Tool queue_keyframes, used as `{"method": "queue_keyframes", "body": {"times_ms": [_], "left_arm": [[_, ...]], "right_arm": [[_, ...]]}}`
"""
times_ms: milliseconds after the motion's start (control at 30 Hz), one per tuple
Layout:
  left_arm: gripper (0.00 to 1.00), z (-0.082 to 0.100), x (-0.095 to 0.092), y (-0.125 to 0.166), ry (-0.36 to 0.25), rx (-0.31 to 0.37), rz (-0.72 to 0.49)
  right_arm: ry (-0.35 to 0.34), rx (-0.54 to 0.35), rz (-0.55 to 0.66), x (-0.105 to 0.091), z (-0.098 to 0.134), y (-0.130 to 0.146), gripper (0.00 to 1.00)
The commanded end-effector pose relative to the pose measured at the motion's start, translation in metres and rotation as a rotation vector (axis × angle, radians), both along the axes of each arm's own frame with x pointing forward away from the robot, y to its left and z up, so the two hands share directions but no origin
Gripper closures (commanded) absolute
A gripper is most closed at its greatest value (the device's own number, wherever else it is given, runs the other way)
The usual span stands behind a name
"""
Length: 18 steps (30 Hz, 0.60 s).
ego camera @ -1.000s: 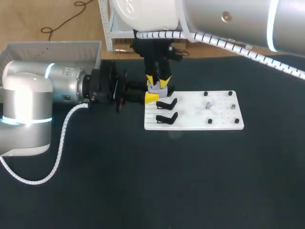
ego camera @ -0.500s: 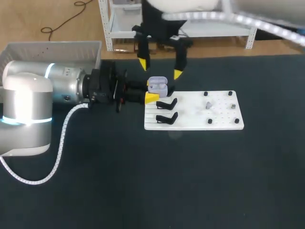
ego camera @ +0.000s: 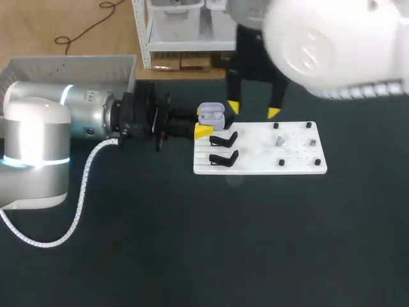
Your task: Pick up each earbud case from the left stands, insert the matching earbuds, close the lid, and place the case in the box.
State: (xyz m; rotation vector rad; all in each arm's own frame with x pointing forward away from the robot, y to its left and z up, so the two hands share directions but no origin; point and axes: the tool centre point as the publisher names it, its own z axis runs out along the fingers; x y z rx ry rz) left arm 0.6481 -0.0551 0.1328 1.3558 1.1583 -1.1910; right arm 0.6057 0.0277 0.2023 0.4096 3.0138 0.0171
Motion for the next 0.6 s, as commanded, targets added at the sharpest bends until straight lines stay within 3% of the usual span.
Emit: {"method": "queue_keyframes", "body": {"times_ms": [33, 100, 200, 467, 600], "left_arm": [[1.0, -0.001, 0.0, 0.0, -0.002, -0.003, 0.002], [1.0, -0.001, 0.0, 0.0, -0.002, -0.003, 0.002], [1.0, -0.001, 0.0, 0.0, -0.002, -0.003, 0.002], [1.0, -0.001, 0.0, 0.0, -0.002, -0.003, 0.002], [1.0, -0.001, 0.0, 0.0, -0.002, -0.003, 0.002]], "right_arm": [[-0.086, 0.22, 0.027, -0.001, -0.016, -0.027, 0.33], [-0.07, 0.21, 0.035, 0.003, -0.024, -0.033, 0.36], [-0.045, 0.187, 0.05, 0.009, -0.038, -0.04, 0.5], [-0.031, 0.071, 0.108, 0.029, -0.069, -0.052, 0.5], [-0.03, 0.014, 0.133, 0.039, -0.085, -0.059, 0.41]]}}
